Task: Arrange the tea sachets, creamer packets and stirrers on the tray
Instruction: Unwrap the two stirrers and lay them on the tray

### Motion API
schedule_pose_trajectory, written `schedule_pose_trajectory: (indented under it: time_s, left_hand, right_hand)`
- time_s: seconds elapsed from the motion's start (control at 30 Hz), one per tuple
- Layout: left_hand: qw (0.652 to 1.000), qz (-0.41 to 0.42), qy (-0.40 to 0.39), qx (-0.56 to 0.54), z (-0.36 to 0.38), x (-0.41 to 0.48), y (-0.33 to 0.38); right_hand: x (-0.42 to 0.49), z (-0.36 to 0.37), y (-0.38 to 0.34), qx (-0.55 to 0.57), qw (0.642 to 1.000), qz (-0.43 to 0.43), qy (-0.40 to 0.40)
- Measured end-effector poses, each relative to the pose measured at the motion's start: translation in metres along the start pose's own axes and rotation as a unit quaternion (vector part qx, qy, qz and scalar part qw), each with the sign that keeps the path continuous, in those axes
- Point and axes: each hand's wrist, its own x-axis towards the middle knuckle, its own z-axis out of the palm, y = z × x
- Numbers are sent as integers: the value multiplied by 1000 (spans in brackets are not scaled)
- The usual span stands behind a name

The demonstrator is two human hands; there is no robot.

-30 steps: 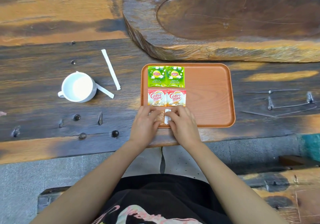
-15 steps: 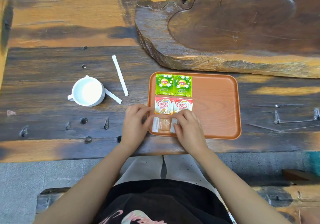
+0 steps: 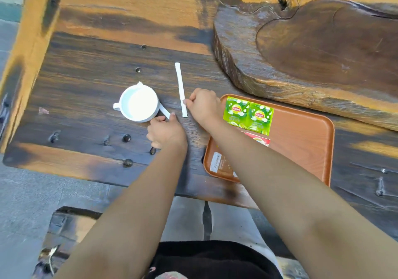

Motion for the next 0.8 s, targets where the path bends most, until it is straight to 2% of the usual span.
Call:
schedule_pose_trajectory:
  time_s: [0.2,0.4,0.57,0.67,0.8]
  left_hand:
    - [1000,-20,-7,23,1,-2,4]
    - [998,21,-66,2,-7,-2,-3]
    - [975,12,-201,-97,-20,-11,6]
    - [950,7,-273,-151,-29,-27,18]
    - [924,14,-344,-166,-35,-47,37]
  right_hand:
    - [2,27,-12,-22,999,23,17]
    - [-5,26,-11,-11,998,46,31]
    - [-7,3,-2,139,986,87,-40]
    - [-15,-17,2,216,972,88,-38]
    - [-30,-42,14,310,945,107,-14]
